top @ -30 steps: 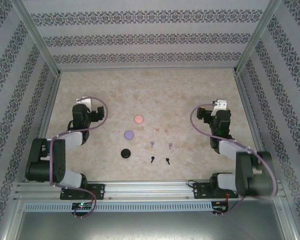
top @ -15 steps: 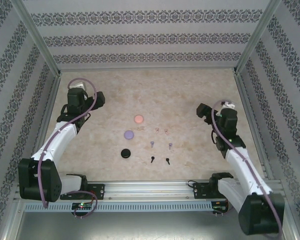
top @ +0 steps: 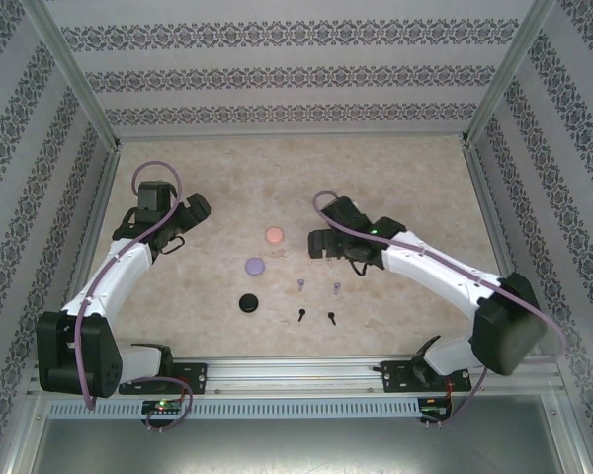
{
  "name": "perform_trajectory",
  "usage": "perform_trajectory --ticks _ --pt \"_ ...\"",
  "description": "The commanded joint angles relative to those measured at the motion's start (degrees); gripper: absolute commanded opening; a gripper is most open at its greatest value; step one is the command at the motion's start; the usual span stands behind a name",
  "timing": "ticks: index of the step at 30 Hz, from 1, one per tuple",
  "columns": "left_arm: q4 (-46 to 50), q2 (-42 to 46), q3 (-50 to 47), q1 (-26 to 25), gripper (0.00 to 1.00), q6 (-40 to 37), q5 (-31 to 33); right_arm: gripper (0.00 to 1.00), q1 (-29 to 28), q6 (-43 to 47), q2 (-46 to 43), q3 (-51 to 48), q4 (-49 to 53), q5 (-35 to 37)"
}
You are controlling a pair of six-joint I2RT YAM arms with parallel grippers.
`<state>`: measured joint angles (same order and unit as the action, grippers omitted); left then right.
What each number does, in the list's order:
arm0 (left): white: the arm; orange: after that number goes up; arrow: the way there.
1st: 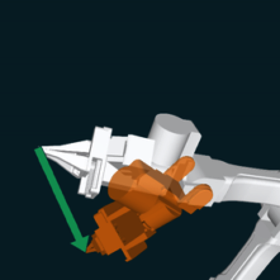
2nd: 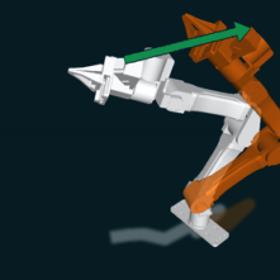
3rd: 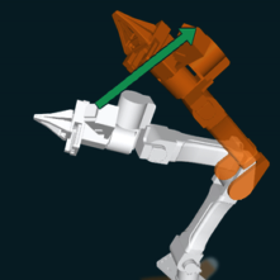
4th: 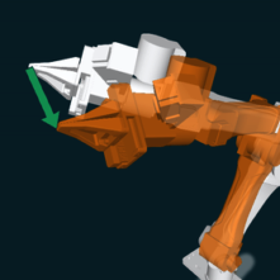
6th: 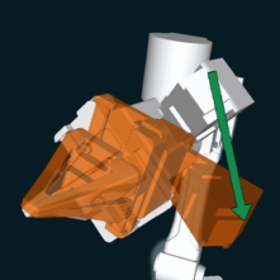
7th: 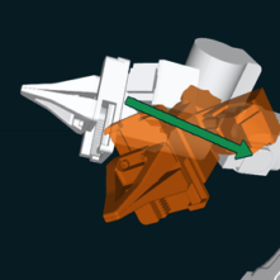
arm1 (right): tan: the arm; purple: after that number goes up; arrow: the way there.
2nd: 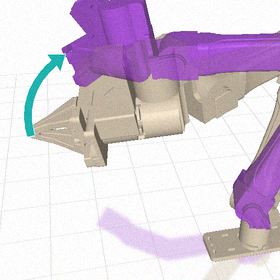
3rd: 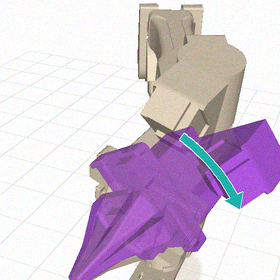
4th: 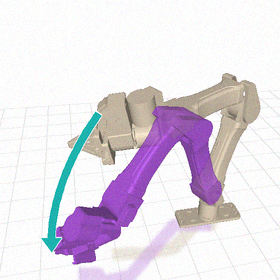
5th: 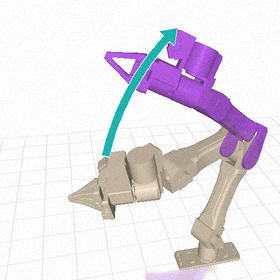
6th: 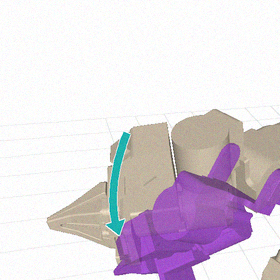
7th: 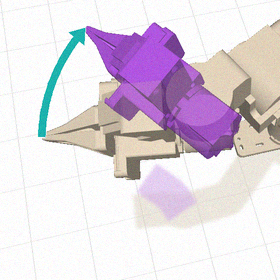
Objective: Insert wireless bluetooth earbuds into charging case
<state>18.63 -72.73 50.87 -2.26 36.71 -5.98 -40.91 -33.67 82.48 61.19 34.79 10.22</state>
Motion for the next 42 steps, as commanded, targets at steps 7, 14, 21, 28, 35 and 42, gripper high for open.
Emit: perform_trajectory --ticks 7,14,21,28,35,42 --pt "7.9 -2.6 5.7 2.8 0.99 1.1 3.5 0.85 -11.5 -5.5 13.6 13.0 4.4 -9.4" --pt "8.1 -3.2 5.7 9.3 0.99 2.8 0.3 0.83 -17.5 -6.6 27.0 27.5 11.1 -10.2" --pt "8.7 -2.0 5.3 12.2 0.99 3.6 -1.8 0.82 -21.0 -6.8 36.0 37.6 16.9 -9.0" --pt "8.9 -1.2 5.0 13.8 0.99 4.0 -2.6 0.79 -23.5 -8.5 41.3 41.1 18.9 -8.8" --pt "8.7 -1.9 5.0 14.3 0.99 4.1 -3.3 0.77 -24.9 -9.8 45.1 43.7 19.4 -8.6" --pt "8.5 -1.7 4.8 14.6 0.99 4.3 -3.8 0.74 -25.1 -10.4 47.6 44.8 20.6 -6.5"
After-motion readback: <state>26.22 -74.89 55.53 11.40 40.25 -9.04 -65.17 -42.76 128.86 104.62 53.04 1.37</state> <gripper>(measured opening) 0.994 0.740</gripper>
